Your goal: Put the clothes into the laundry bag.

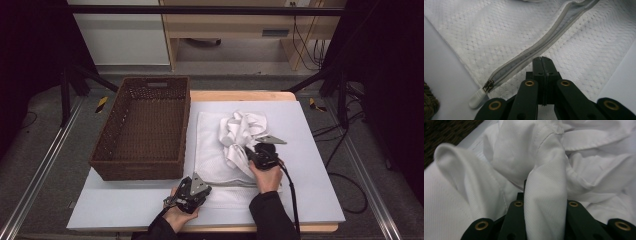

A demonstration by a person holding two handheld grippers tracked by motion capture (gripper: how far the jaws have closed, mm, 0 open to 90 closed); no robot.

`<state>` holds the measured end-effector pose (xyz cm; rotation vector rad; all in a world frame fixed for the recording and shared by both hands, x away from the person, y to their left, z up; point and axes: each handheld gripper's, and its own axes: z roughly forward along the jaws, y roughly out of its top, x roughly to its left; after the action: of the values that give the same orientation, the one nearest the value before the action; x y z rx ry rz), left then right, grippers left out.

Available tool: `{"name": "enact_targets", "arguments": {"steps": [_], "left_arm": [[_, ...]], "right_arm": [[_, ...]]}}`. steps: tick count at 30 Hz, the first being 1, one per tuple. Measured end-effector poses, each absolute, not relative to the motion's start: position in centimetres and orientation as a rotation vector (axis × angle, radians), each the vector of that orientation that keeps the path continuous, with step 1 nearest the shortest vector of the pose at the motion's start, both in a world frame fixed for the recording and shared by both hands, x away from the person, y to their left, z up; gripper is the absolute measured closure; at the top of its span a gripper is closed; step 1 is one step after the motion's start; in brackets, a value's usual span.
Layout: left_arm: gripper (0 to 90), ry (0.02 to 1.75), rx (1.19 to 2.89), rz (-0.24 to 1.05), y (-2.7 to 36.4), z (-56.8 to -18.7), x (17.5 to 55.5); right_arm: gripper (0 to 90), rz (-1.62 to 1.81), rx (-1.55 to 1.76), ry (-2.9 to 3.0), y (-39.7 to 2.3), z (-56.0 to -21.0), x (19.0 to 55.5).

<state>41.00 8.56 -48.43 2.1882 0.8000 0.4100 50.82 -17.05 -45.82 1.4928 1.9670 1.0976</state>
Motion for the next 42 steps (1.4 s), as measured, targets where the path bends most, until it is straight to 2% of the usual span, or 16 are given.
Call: {"name": "enact_targets", "arguments": {"steps": [7, 13, 17, 21, 24, 28, 36, 42], "left_arm": [[89.8, 0.802, 2.191, 0.408, 8.5, -48.4, 41.0], [89.8, 0.803, 2.191, 0.408, 8.5, -48.4, 41.0], [89.8, 0.807, 2.191, 0.404, 8.5, -48.3, 41.1], [89.5, 0.814, 2.187, 0.386, 8.6, -48.3, 41.2], [89.5, 0.815, 2.190, 0.387, 8.6, -48.2, 41.2], [89.8, 0.807, 2.173, 0.373, 8.3, -47.7, 41.1], [89.9, 0.792, 2.187, 0.371, 7.7, -47.9, 40.9], [89.9, 0.795, 2.190, 0.362, 7.7, -48.3, 40.9]], "right_arm": [[79.7, 0.982, 1.564, 1.801, -24.5, -44.1, 49.3], [77.9, 0.854, 1.595, 1.784, -28.4, -46.3, 48.4], [72.9, 0.843, 1.577, 1.808, -28.3, -47.2, 48.4], [55.0, 0.944, 1.582, 1.816, -28.6, -46.9, 48.0], [43.0, 1.052, 1.473, 1.816, -28.7, -45.4, 46.4], [38.2, 1.110, 1.402, 1.798, -28.2, -43.8, 45.0], [37.7, 1.215, 1.249, 1.874, -24.7, -41.2, 42.8], [45.3, 1.257, 1.167, 2.041, -21.3, -42.7, 42.5]]}}
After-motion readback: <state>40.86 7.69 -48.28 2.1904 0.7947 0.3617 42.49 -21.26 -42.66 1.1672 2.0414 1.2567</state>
